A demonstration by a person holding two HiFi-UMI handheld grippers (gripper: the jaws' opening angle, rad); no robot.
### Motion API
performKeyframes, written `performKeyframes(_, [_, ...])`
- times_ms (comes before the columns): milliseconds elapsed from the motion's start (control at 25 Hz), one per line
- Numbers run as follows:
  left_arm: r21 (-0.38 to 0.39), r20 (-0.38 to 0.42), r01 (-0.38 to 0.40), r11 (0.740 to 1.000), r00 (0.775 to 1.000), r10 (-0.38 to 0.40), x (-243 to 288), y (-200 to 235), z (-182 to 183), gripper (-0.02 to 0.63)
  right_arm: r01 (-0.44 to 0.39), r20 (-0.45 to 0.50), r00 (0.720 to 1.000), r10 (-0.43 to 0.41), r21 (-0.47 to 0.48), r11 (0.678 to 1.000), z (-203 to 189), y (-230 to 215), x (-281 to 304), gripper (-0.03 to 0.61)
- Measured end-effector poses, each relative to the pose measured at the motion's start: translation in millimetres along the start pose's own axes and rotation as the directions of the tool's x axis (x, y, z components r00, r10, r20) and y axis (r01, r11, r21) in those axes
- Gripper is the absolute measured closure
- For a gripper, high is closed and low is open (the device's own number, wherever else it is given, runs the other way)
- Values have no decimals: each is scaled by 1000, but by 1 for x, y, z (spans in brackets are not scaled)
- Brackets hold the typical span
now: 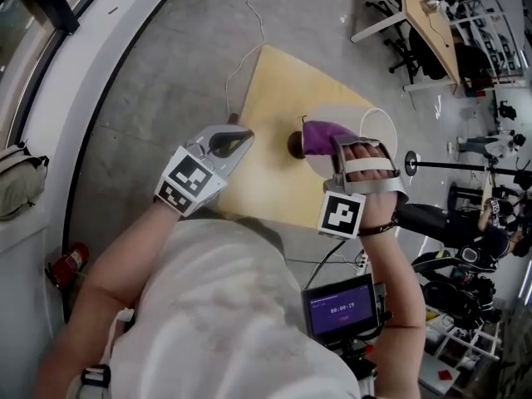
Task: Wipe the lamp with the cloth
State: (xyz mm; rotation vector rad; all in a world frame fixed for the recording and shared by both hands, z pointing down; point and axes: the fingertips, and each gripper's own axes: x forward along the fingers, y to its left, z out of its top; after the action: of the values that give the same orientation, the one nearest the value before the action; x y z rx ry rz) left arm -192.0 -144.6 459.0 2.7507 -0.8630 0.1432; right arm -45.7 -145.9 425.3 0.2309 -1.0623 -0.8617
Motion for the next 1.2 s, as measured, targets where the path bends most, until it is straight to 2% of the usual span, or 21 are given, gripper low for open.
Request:
performKeyframes(200, [-14,-8,-21,1000,1000,21,-9,11,3,614,-199,-48,980,194,-115,973,24,31,27,469])
performKeyframes(320, [-18,-13,-46,999,999,46,-16,20,4,614,-254,-59,967,247,-200,946,41,46,43,469])
performKeyframes(440, [-12,-15,-53,999,999,53,-20,21,3,614,-274,-47,961,271,-259,926,54,55,51,469])
performKeyframes(560, [-9,-13,-57,998,998,57,-25,22,2,614,-244,-3,968,250,-230,942,57,25,45,469])
performKeyframes(680, [-6,-10,-58,998,998,58,-27,23,2,614,-213,18,975,219,-175,961,38,-26,35,469])
performKeyframes(800, [3,-1,-40,999,999,40,-24,17,6,614,-217,17,974,226,-222,951,4,-63,25,469])
performKeyframes(920, [9,5,-17,1000,1000,17,-20,9,9,614,-280,34,952,305,-316,907,-25,-73,19,469])
performKeyframes(1040, [23,9,5,1000,1000,-5,-14,-2,11,614,-370,63,905,421,-372,851,-41,-65,21,471])
performKeyframes(1200, [31,11,28,999,1000,-28,-5,-14,15,614,-447,47,852,522,-454,771,-45,-48,34,472])
